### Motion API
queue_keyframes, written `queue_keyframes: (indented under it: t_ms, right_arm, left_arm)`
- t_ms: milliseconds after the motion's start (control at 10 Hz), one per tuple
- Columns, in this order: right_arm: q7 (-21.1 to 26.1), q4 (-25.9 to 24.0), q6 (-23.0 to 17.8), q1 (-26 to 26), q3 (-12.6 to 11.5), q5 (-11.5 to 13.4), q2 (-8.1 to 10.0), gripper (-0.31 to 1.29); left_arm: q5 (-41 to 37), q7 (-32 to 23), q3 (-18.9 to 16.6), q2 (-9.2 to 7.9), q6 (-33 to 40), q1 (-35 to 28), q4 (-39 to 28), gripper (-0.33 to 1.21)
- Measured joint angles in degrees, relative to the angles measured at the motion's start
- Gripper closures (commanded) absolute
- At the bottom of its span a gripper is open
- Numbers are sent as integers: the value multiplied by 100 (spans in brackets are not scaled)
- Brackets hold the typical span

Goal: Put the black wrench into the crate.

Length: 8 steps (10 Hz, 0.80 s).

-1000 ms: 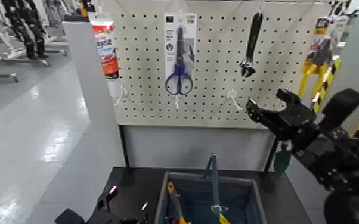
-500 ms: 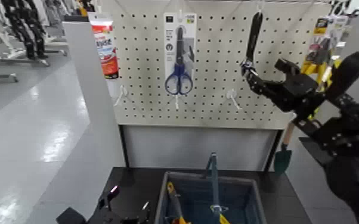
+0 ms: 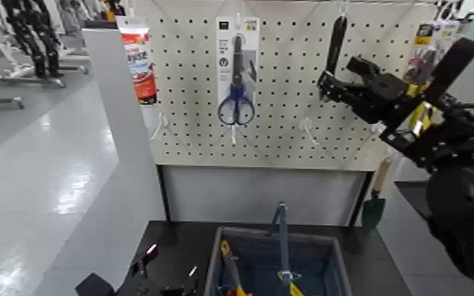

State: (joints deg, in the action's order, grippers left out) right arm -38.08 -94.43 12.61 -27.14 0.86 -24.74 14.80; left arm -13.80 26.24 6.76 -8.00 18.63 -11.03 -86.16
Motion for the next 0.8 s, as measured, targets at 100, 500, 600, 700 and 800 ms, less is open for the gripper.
queue_keyframes:
  t_ms: [100, 500, 600, 700, 800]
  right_arm:
    - [-105, 106, 55, -99, 32, -32, 0, 32]
    - [-198, 174, 263, -243, 75, -76, -2, 110]
    - [-191, 173, 270, -247, 80, -76, 0, 110]
    - [-188, 166, 279, -247, 84, -75, 4, 110]
    - [-182, 166, 296, -253, 84, -75, 5, 110]
  left_arm:
    - [0, 4, 3, -7, 0, 4, -2, 10]
    - [2, 7, 10, -9, 0, 12, -5, 10]
    - [8, 12, 10, -9, 0, 13, -9, 10]
    - [14, 13, 10, -9, 0, 14, -14, 10]
    - [17, 13, 14, -9, 0, 14, -15, 10]
